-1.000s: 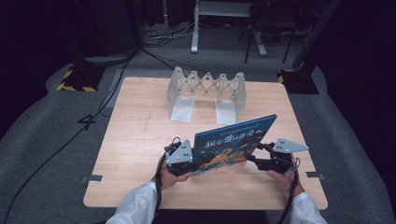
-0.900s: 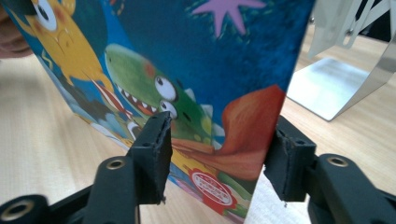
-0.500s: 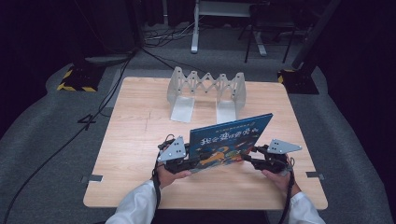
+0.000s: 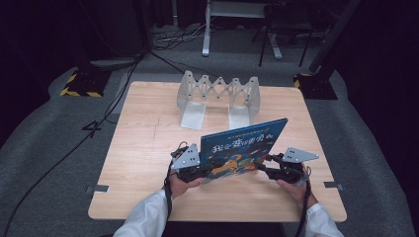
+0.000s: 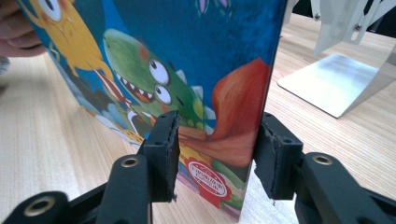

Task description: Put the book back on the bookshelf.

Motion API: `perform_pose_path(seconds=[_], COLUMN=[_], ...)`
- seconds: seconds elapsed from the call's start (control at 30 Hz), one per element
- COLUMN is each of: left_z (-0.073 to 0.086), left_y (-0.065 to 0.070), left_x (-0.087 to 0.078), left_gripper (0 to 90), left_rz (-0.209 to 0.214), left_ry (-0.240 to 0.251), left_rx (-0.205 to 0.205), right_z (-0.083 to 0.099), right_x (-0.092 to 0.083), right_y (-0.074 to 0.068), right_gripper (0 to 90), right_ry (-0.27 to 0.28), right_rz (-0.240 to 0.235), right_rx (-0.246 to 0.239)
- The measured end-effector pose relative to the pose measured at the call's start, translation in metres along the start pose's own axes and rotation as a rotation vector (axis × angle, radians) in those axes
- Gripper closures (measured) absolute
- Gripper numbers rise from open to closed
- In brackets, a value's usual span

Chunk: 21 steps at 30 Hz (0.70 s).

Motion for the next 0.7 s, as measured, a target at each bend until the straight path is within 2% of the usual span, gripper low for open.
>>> perform_pose_path(seconds=[0.2, 0.27, 0.33, 0.5, 0.6, 0.63, 0.7], left_z=[-0.002, -0.003, -0.005, -0.006, -0.007, -0.007, -0.008], left_y=[0.001, 0.003, 0.003, 0.001, 0.001, 0.0, 0.001], left_x=[0.002, 0.004, 0.004, 0.003, 0.001, -0.001, -0.003], left_gripper=[82.3, 82.7, 82.8, 82.9, 82.9, 82.9, 82.9], left_rz=[-0.006, -0.011, -0.019, -0.035, -0.051, -0.066, -0.072], left_ry=[0.002, -0.004, -0.009, -0.015, -0.018, -0.019, -0.021], left_rx=[-0.005, 0.007, 0.01, 0.003, 0.0, 0.012, 0.008], right_z=[-0.001, 0.0, 0.001, 0.012, 0.024, 0.027, 0.032], right_x=[0.002, 0.002, 0.003, -0.003, -0.013, -0.016, -0.019], right_y=[0.0, 0.001, 0.002, 0.007, 0.011, 0.014, 0.017], right_gripper=[52.1, 47.3, 37.1, 30.2, 23.6, 22.7, 22.7], right_ry=[-0.011, -0.016, -0.047, -0.123, -0.169, -0.188, -0.199], right_rz=[0.021, 0.032, 0.069, 0.086, 0.077, 0.083, 0.093], right_rx=[0.015, 0.029, 0.034, 0.063, 0.075, 0.08, 0.098])
Point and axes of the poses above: each handheld gripper's, and its own axes: x roughly forward along the jaws, z roughly out of its underside, y roughly to its right, the point moved 1 cm from there along x, roughly forward along the jaws, and after that the axes turned 5 degrees about -y, right-handed, at the moved point
